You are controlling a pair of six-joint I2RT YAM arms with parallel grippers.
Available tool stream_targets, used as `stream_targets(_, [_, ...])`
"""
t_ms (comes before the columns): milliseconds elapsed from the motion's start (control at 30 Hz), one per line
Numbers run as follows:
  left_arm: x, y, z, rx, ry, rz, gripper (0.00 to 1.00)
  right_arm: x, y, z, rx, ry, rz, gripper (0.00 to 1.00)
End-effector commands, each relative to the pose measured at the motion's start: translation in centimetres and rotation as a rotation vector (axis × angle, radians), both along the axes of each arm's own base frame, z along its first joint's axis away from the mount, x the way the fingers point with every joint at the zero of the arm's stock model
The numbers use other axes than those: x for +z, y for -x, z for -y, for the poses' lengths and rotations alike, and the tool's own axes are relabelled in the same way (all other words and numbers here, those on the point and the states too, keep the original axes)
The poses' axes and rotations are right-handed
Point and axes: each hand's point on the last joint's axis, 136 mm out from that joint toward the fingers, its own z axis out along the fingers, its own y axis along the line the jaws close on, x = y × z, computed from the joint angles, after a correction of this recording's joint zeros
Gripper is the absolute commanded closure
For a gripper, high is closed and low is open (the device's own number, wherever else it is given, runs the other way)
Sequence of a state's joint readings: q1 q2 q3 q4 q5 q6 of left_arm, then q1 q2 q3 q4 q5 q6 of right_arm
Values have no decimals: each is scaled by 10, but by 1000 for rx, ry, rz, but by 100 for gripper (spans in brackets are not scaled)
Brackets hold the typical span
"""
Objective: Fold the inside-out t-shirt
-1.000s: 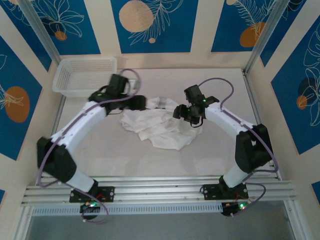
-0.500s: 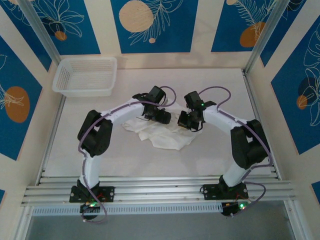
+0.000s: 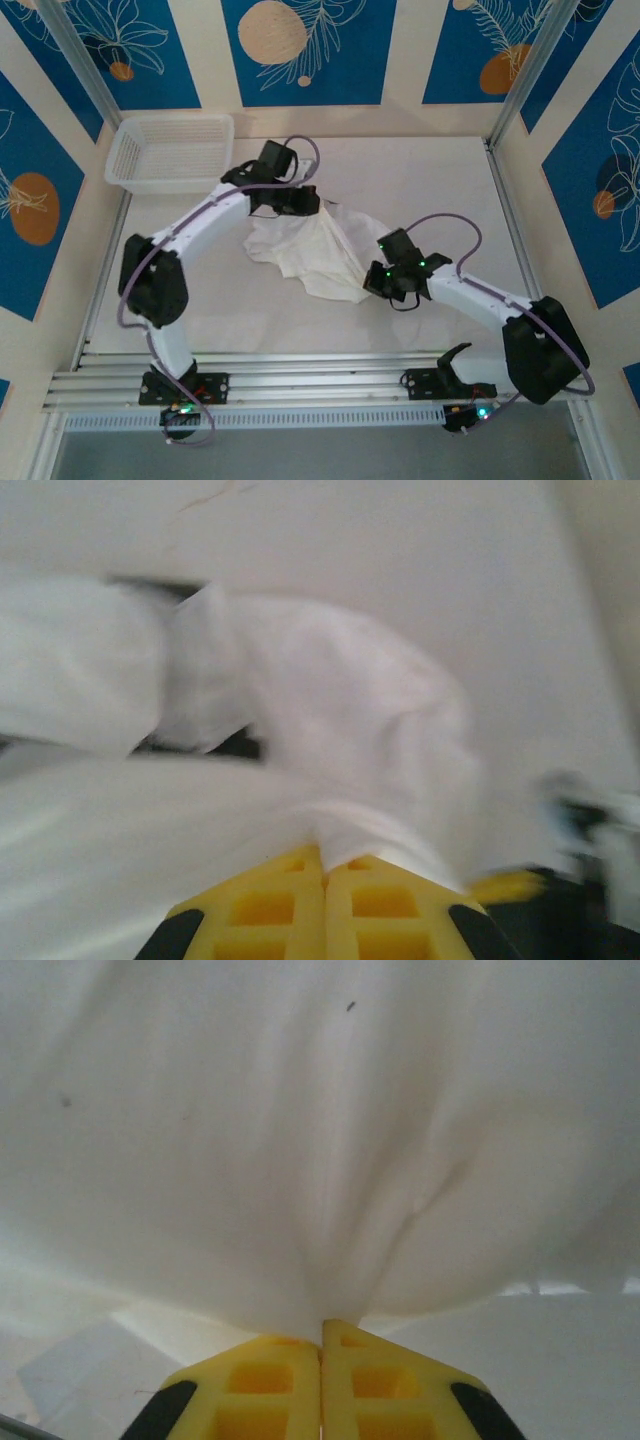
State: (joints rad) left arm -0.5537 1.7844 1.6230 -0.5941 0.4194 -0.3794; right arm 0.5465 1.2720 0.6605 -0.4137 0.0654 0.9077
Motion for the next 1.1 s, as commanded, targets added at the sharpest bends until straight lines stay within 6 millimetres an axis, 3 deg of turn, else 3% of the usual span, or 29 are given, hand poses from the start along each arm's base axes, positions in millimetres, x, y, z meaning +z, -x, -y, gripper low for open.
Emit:
stream_targets(0, [82, 28, 17, -170, 207, 81, 100, 12, 2, 12, 3, 99, 4, 83])
stream_targets(167, [91, 61, 12, -279, 210, 73, 100, 109, -46, -15, 235, 190, 474, 53])
stream_targets(267, [95, 71, 9, -304, 209, 97, 100, 141, -68, -28, 337, 235, 662, 43])
stream_targets(367, [95, 77, 5, -304, 200, 105, 100, 161, -85, -35, 389, 249, 743, 42])
stream_targets(600, [96, 87, 4, -315, 204, 92, 100, 187, -106, -79, 588, 188, 929, 41])
stream_targets(667, [95, 86, 3, -310, 191, 103, 100, 190, -111, -88, 619, 139, 935, 50])
stream_targets(733, [92, 81, -4, -280, 147, 123, 100, 192, -113, -90, 622, 123, 896, 69])
stream_targets(800, [89, 73, -15, -236, 107, 134, 100, 199, -103, -93, 657, 70, 863, 94])
stream_targets(833, [83, 64, -24, -187, 71, 142, 100, 204, -92, -96, 689, 16, 849, 100])
stream_targets(900, [67, 41, -45, -86, -38, 168, 100, 221, -59, -106, 771, -162, 822, 100])
stream_targets(967, [38, 13, -68, 13, -189, 196, 100, 245, -17, -115, 853, -426, 777, 100])
stream_targets(1067, [-2, -17, -75, 53, -243, 179, 97, 265, 14, -113, 873, -629, 729, 100])
